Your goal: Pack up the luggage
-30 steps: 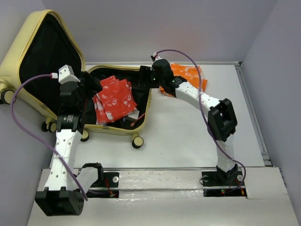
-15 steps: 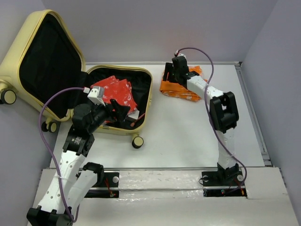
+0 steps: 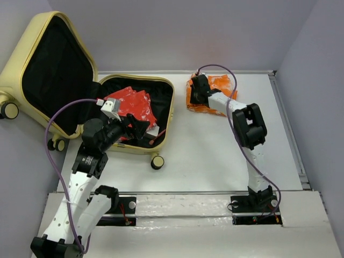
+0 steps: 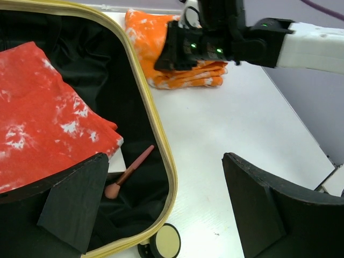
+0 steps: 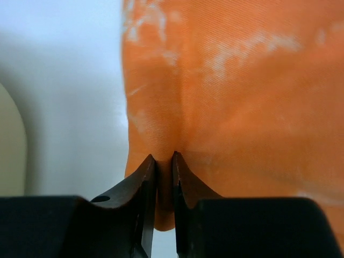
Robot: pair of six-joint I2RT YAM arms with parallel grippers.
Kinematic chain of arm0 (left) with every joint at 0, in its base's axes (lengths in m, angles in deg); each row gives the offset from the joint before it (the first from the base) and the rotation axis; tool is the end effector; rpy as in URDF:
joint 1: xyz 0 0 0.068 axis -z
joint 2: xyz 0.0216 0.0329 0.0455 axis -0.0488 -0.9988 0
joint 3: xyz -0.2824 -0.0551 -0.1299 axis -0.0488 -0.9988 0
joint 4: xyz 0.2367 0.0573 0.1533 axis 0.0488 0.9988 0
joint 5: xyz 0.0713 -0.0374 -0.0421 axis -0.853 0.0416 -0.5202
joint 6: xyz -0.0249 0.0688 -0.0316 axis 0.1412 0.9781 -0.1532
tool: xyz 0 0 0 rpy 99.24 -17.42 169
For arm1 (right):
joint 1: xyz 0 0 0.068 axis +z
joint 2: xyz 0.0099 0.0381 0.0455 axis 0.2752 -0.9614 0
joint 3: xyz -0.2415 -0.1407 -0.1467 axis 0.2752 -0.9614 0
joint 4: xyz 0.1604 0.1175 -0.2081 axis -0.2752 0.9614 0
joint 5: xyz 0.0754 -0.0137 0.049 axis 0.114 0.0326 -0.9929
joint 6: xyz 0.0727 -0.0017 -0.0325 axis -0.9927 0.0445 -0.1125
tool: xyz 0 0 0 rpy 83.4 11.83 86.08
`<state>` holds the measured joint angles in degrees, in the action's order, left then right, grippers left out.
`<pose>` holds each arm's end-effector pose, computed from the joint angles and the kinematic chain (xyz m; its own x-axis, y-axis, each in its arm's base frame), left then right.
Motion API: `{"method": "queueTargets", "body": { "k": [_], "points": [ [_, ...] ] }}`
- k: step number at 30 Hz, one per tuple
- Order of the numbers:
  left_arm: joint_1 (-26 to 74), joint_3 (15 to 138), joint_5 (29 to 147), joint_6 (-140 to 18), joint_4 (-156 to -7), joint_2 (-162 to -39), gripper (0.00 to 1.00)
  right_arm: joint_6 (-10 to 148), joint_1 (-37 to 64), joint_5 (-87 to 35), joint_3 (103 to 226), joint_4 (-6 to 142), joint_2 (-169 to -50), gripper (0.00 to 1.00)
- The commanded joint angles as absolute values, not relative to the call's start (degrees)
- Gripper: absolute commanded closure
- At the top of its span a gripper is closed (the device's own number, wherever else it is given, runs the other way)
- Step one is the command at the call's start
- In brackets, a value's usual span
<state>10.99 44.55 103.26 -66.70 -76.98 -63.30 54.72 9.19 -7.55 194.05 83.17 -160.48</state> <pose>0.1738 -0.0709 0.3737 -0.1874 -0.2347 -0.9538 0.5775 0.7592 -0.3003 0.5491 0.2437 0.1760 -0.6790 0.0736 -0.7304 -0.0501 0.9880 0.1461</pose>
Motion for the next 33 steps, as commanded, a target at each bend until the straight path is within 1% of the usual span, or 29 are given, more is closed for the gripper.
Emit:
{"method": "queueTargets", "body": {
  "k": [1,2,3,4,5,6,7,8,9,10,11,12,13,14,15,16,17,18,19,20,22,24,28,29,31,32,33],
  "points": [
    [11.0,45.2,106.5,-67.0,-80.3,-64.7,0.01,53.9,9.3,-3.6,176.7,83.6,-148.4,0.82],
    [11.0,44.8,108.0,-67.8,-81.1,-65.5,0.01,53.5,9.3,-3.5,168.6,82.3,-145.4,0.82],
    [11.1,44.8,108.8,-69.8,-82.9,-65.9,0.01,53.3,9.3,-3.6,164.5,80.1,-139.1,0.82],
    [11.3,44.8,109.3,-70.5,-83.5,-66.3,0.01,52.9,9.3,-3.5,160.6,79.1,-135.7,0.82],
    [12.0,45.4,109.3,-71.1,-83.7,-67.0,0.01,52.0,9.3,-3.4,153.0,78.3,-132.3,0.82],
    [12.5,45.8,108.8,-71.5,-83.7,-67.6,0.01,51.5,9.3,-2.9,149.5,77.7,-125.8,0.81],
    [13.3,46.2,108.3,-72.4,-83.9,-67.9,0.01,50.2,8.8,-2.7,146.3,76.9,-122.6,0.81],
    [15.8,47.2,106.8,-72.9,-84.0,-69.1,0.01,49.4,8.8,-2.5,143.4,76.8,-119.5,0.81],
    [17.6,47.8,105.7,-73.4,-83.9,-69.9,0.01,48.6,8.2,-2.2,138.0,76.9,-116.5,0.81],
    [19.6,49.2,104.4,-74.1,-83.9,-71.7,0.01,47.0,6.8,-2.2,135.4,76.9,-110.5,0.81],
    [22.1,49.2,103.1,-74.4,-83.9,-71.7,0.01,46.2,5.7,-2.5,132.9,76.9,-107.5,0.81],
    [27.3,50.8,99.2,-74.5,-83.5,-73.8,0.01,45.7,4.4,-3.5,128.5,77.0,-104.7,0.8],
    [30.0,51.7,96.7,-74.6,-83.0,-74.8,0.01,45.0,3.0,-4.0,126.7,77.0,-101.8,0.77],
    [32.9,53.4,91.6,-75.0,-82.7,-77.6,0.01,44.0,0.0,-5.2,125.0,77.0,-96.2,0.55],
    [37.9,54.5,89.4,-74.8,-81.7,-79.2,0.01,44.0,-1.2,-7.8,123.7,76.8,-93.7,0.4],
    [40.3,55.7,87.2,-74.8,-80.9,-80.9,0.01,44.0,-2.4,-8.7,122.4,77.1,-91.3,0.27],
    [42.5,58.3,85.0,-74.6,-80.3,-84.9,0.01,44.5,-3.6,-9.4,122.4,77.6,-89.3,0.17],
    [46.4,59.6,80.7,-74.4,-79.6,-87.2,0.01,44.5,-5.8,-10.2,122.6,79.3,-86.1,0.03],
    [48.0,61.2,77.8,-74.3,-79.5,-89.4,0.01,44.6,-7.2,-11.2,122.9,79.9,-85.1,0.0],
    [49.2,64.1,74.9,-74.1,-78.0,-94.1,0.01,44.8,-8.7,-12.6,123.4,80.3,-84.3,0.0],
    [51.2,66.9,73.1,-73.5,-77.1,-98.6,0.01,43.8,-13.2,-14.7,123.3,81.3,-82.7,0.0],
    [51.6,71.4,72.7,-72.9,-76.6,-105.6,0.01,42.2,-16.3,-14.7,122.1,81.3,-82.5,0.0],
    [51.8,80.7,72.7,-68.1,-74.4,-117.1,0.01,38.5,-27.7,-17.8,119.6,78.3,-85.7,0.0],
    [51.7,85.2,73.4,-67.4,-73.5,-122.0,0.01,37.4,-29.8,-20.5,119.5,77.7,-86.4,0.0],
    [51.7,90.3,74.2,-65.9,-70.3,-126.7,0.01,36.7,-34.5,-24.6,118.8,74.7,-88.4,0.0],
    [51.6,95.4,73.8,-64.7,-69.3,-131.1,0.01,36.6,-35.7,-26.0,118.9,74.1,-89.2,0.0],
    [51.4,97.6,73.7,-64.2,-67.5,-133.3,0.01,36.6,-36.4,-28.0,119.9,73.5,-90.3,0.0]
  ]
}}
